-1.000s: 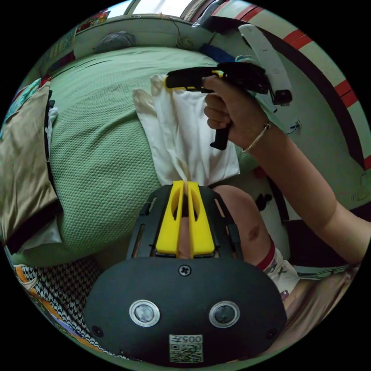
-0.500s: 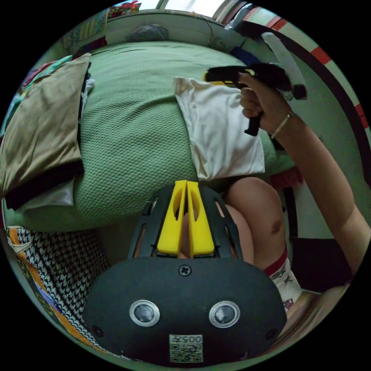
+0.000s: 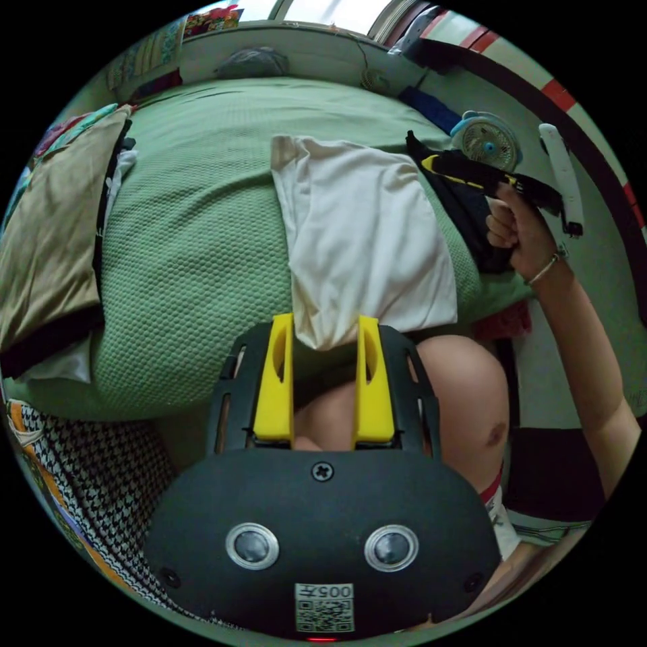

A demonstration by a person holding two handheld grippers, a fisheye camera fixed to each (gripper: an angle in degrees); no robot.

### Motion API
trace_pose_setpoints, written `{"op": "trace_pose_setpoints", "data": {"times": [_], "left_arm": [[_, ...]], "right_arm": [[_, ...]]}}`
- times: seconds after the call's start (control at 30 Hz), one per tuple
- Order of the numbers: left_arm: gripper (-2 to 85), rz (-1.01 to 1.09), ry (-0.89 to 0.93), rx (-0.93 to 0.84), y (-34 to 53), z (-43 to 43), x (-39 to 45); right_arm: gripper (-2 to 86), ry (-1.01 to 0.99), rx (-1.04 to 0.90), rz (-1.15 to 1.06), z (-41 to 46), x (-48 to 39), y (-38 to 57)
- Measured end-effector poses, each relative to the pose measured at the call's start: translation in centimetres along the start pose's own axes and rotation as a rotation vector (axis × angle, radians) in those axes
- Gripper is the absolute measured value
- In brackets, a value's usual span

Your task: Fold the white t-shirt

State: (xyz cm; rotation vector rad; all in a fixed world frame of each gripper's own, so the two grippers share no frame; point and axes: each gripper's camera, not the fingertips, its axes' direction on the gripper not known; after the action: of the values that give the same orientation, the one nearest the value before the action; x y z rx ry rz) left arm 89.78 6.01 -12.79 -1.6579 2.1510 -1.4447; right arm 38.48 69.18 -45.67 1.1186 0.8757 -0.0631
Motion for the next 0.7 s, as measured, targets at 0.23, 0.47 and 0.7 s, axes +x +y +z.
{"op": "trace_pose_setpoints", "data": {"times": [0.23, 0.47, 0.7], "left_arm": [[13.3, -0.02, -0.029, -0.029, -1.1, 2.7, 2.7], [10.3, 0.024, -0.083, -0.085, -2.8, 4.8, 6.4], [5.7, 0.093, -0.131, -0.108, -3.9, 6.9, 10.7]], "right_arm": [[12.2, -0.055, -0.034, -0.024, 1.5, 2.4, -1.1], [10.7, -0.078, -0.113, 0.011, 4.1, 3.2, -2.7], [3.0, -0.014, -0.107, -0.087, 2.0, 1.5, -2.7]]}}
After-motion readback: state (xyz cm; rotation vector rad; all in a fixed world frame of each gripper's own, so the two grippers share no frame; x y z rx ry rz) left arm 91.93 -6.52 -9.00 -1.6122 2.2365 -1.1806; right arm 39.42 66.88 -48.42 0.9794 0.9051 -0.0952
